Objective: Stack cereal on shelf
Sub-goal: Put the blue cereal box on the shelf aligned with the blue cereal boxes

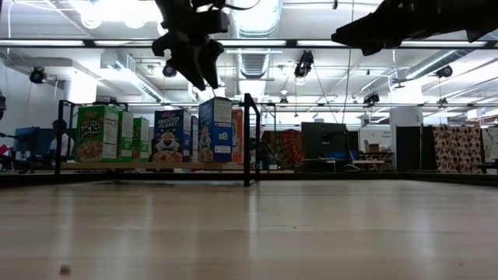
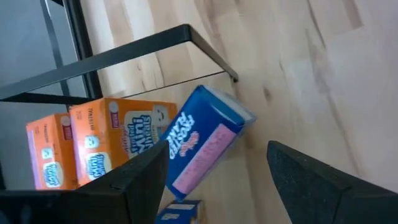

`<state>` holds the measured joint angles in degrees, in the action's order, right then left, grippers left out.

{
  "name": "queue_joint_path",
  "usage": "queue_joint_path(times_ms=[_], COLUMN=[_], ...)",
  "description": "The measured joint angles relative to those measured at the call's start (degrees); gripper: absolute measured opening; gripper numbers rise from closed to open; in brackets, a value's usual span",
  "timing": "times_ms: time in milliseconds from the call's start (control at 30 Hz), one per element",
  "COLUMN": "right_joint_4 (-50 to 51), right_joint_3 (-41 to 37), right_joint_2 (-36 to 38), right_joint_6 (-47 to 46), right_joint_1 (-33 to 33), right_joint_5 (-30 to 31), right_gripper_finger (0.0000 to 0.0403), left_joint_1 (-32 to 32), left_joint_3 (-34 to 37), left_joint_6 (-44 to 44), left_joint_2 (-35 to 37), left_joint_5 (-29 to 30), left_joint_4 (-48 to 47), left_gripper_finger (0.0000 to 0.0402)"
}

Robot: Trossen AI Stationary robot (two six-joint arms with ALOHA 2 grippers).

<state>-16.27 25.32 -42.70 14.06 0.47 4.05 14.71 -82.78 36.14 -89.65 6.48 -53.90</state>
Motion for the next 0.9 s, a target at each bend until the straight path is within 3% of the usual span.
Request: queue_joint_path(times_ms=[233,600,900], right_joint_4=[1.08,1.05,1.11], right_joint_3=[0.07,0.11,0.09], right_joint_2=[0.28,0.28,0.28], right_joint_6=[-1.02,-1.66,-1.68], right_joint_1=[0.01,0.0,0.0], right_joint_5=[-0.02,0.0,0.01], right_gripper_finger=[0.0134,0.0134,0.0134], left_joint_1=[0.65,5.02,6.07], left_joint_3=[-0.03,-0.01,0.06], left_joint_6=[5.32,6.92,8.65], left_joint_2=[-0.33,-0.33,-3.77], left_joint_5=[-0.69,-8.82,-9.09], left_joint_4=[1.93,3.23,2.28], left_gripper_finger=[0.0254,0.0254,0.0254])
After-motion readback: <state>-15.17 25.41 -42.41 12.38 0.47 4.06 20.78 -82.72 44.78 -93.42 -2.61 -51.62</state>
